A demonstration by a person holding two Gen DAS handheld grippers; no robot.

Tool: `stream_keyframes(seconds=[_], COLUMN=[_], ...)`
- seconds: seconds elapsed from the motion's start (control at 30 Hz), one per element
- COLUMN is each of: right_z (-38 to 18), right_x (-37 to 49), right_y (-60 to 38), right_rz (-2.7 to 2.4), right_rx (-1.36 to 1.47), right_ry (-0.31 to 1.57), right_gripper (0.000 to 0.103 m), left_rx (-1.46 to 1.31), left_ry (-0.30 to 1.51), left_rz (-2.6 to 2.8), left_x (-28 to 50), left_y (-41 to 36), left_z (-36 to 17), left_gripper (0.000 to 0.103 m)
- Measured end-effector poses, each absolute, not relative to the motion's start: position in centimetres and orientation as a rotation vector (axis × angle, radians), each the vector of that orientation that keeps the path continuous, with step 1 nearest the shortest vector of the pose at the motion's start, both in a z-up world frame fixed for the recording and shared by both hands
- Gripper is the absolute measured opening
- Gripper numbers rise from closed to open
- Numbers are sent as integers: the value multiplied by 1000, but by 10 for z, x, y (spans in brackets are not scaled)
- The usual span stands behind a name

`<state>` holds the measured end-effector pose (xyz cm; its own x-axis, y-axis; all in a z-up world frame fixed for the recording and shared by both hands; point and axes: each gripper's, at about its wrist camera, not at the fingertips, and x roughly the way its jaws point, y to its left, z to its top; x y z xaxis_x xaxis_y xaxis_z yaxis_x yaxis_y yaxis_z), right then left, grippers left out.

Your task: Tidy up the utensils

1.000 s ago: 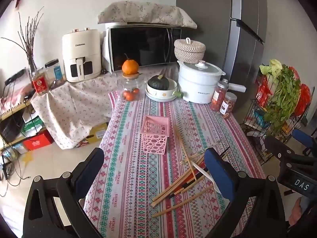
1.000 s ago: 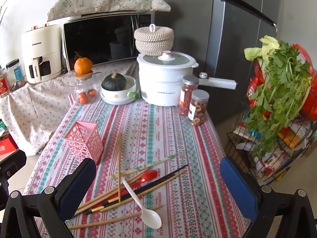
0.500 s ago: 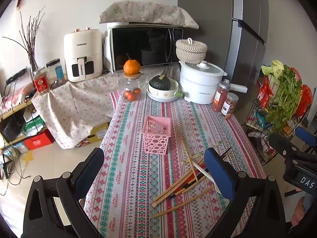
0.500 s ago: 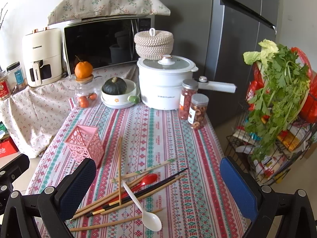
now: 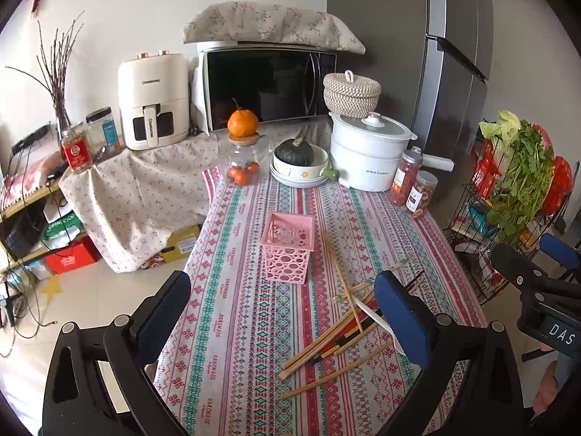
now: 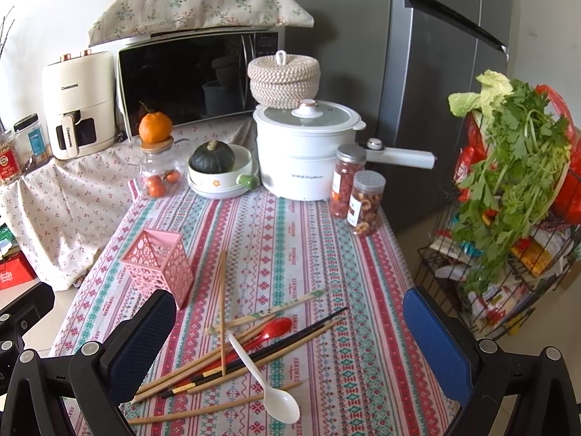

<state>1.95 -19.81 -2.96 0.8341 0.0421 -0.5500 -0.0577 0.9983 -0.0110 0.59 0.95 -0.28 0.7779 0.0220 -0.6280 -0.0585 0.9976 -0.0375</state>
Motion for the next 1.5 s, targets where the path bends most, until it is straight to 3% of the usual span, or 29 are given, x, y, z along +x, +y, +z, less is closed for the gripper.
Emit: stream_keyframes(seconds=[1.5], right_z=[-33], right_x=[23], right_y=[-199], right_rz=[59], right_rx=[-23], right_ry=[596], right_gripper=[102], left_rx=[-57], left_ry=[673], left_rz=[50], left_x=[6], left_y=[15], left_z=[-2], left_gripper=[102])
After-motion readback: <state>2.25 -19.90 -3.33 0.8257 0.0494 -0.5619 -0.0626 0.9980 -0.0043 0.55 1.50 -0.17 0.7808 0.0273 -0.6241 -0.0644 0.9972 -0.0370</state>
